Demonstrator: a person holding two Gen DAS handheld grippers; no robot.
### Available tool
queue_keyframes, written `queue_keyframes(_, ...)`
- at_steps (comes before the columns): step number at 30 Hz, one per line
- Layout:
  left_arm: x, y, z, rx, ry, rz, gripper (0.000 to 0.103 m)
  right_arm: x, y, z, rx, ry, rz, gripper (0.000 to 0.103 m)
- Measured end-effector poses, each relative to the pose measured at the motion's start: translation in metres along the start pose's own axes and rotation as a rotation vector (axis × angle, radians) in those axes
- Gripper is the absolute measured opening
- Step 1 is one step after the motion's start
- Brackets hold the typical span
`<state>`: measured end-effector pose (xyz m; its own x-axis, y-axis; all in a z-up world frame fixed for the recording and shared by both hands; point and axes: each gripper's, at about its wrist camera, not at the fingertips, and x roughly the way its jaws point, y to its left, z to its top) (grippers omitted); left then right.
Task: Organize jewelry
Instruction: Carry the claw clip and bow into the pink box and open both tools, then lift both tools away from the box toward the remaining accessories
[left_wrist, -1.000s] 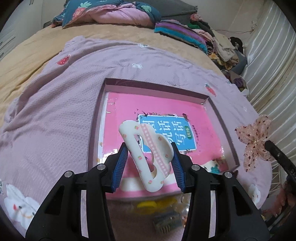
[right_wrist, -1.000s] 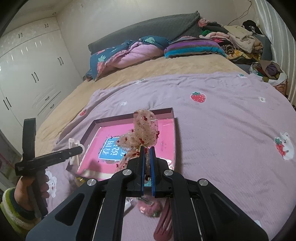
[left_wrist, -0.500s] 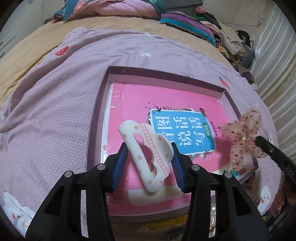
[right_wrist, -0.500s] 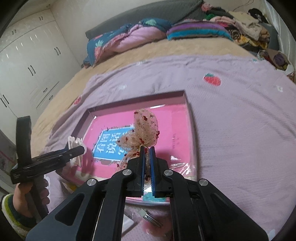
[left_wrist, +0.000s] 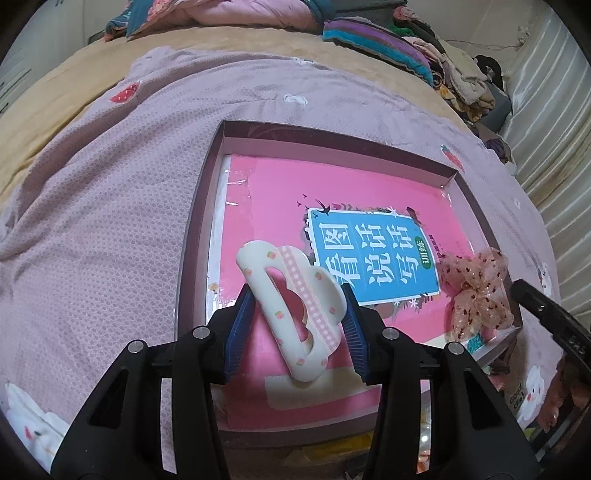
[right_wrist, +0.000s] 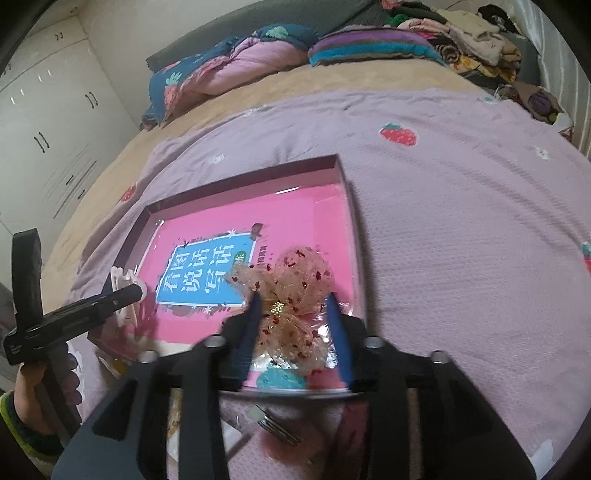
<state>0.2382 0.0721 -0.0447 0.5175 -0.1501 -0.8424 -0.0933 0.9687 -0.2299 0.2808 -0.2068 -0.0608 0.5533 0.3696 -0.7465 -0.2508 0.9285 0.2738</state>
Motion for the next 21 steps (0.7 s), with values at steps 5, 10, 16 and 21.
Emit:
queue_keyframes(5,-0.009,-0.002,-0.002,0.005,-0.017,0.005,0.050,-0.024,-0.004,-0.005,-0.001,-0.046,-0.008,0.063)
queue_keyframes(10,-0.028,-0.001,-0.005,-0.007,-0.043,0.007,0.063,-0.052,-0.004,-0.011,-0.024,-0.104,-0.019,0.075)
queue_keyframes(16,-0.059,-0.002,-0.010,-0.034,-0.097,0.044,0.090,-0.081,-0.004,-0.015,-0.038,-0.159,-0.024,0.082)
queue_keyframes(21,-0.087,-0.005,-0.015,-0.040,-0.146,0.067,0.093,-0.100,-0.004,-0.018,-0.040,-0.201,-0.027,0.087)
